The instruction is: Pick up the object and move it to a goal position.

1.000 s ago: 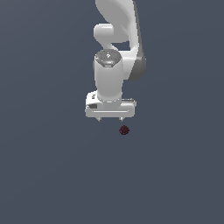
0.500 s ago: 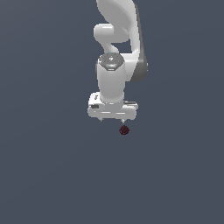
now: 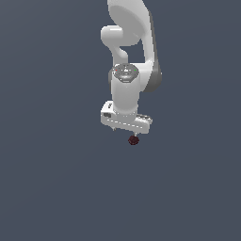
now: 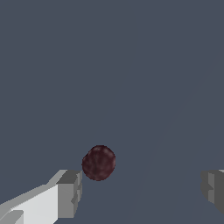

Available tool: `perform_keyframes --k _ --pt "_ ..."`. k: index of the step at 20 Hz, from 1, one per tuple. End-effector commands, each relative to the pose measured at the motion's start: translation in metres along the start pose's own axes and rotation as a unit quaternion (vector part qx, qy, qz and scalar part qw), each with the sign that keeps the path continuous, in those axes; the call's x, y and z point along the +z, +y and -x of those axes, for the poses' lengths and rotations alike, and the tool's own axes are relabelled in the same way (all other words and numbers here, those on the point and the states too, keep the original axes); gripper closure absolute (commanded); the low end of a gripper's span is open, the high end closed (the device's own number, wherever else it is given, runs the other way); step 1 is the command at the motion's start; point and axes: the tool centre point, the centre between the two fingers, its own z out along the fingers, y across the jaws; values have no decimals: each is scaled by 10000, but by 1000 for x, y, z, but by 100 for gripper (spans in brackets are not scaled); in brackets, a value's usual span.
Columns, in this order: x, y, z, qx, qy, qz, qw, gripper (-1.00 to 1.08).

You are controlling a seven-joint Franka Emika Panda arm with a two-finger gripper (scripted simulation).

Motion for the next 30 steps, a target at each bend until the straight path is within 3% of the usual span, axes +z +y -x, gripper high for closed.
perform_keyframes --k 1,12,22,30 --pt "6 -4 3 304 -6 1 9995 -92" --pt "32 -21 17 1618 -21 20 9868 -92" --pt "54 -34 30 2752 -13 54 9614 -92" --pt "65 -40 37 3313 0 75 9435 -92"
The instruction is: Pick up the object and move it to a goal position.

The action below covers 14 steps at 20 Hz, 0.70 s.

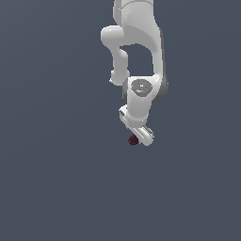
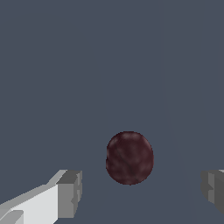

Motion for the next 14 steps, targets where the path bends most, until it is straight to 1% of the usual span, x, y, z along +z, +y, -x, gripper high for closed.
perform_keyframes --k 1,6,14 --pt "2 0 2 145 5 2 9999 -92" --pt "5 0 4 283 10 6 9996 -92" --pt "13 0 4 276 9 7 9996 -92"
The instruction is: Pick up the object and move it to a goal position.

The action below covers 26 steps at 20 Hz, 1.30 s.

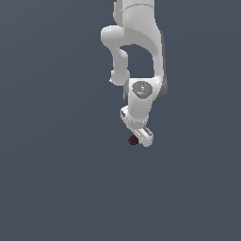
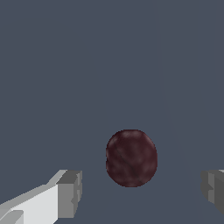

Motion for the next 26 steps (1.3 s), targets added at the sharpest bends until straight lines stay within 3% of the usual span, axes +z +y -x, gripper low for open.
perform_keyframes --k 1,13,14,26 --pt "7 1 0 4 -2 5 10000 -92" --pt "46 1 0 21 -1 4 10000 -92" --pt "46 1 0 21 -1 4 10000 108" --pt "45 1 0 19 -1 0 10000 108"
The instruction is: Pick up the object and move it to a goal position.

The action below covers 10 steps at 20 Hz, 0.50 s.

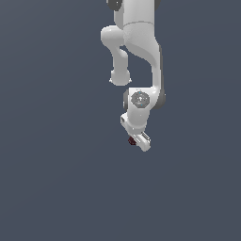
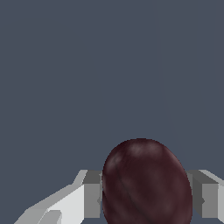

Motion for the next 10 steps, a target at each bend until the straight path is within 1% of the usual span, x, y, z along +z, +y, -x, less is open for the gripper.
perform_keyframes --k 1,6,10 --pt "-1 1 -1 0 1 -2 10000 108" --pt "-10 12 -4 0 1 -2 10000 108" --pt "-22 28 -10 1 -1 -2 10000 108"
